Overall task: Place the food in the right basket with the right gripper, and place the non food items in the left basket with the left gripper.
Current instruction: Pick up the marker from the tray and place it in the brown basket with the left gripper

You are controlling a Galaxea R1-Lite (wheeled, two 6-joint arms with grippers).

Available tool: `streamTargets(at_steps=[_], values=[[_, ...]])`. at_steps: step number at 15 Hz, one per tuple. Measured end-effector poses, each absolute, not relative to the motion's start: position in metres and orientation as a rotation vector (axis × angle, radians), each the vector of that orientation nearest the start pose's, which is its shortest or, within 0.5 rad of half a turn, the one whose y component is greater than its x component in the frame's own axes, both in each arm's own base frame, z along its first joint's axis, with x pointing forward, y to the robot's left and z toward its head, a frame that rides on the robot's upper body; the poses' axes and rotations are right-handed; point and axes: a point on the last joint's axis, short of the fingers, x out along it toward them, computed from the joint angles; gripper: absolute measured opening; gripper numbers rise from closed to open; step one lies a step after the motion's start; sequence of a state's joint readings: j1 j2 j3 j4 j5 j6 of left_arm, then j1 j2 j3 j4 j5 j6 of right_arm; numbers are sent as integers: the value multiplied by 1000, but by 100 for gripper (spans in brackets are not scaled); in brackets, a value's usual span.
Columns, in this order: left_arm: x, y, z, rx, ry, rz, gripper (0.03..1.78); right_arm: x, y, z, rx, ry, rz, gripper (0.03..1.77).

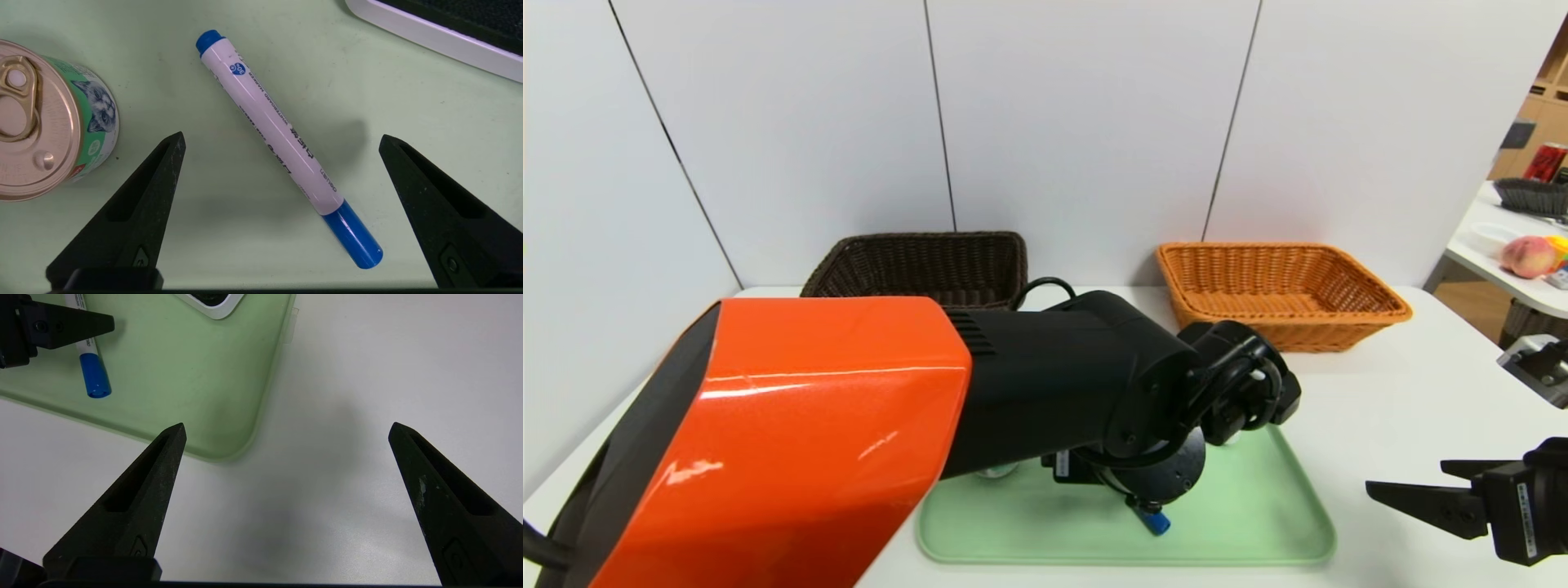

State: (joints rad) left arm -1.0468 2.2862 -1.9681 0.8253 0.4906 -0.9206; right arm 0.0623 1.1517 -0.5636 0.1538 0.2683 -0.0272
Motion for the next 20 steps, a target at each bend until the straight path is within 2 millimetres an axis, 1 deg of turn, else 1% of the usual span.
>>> streamTargets(at_steps=[4, 15, 18, 20], values=[[231, -362, 150, -52, 935, -48, 169, 139, 15, 171, 51, 737, 325, 171], [233, -362, 144, -38, 938, -35, 169, 138, 15, 173, 50, 727, 326, 171], [233, -363, 142, -36, 941, -33, 122, 138, 15, 173, 50, 726, 327, 171], [233, -363, 140, -30, 944, -31, 97, 138, 15, 173, 50, 726, 327, 171]])
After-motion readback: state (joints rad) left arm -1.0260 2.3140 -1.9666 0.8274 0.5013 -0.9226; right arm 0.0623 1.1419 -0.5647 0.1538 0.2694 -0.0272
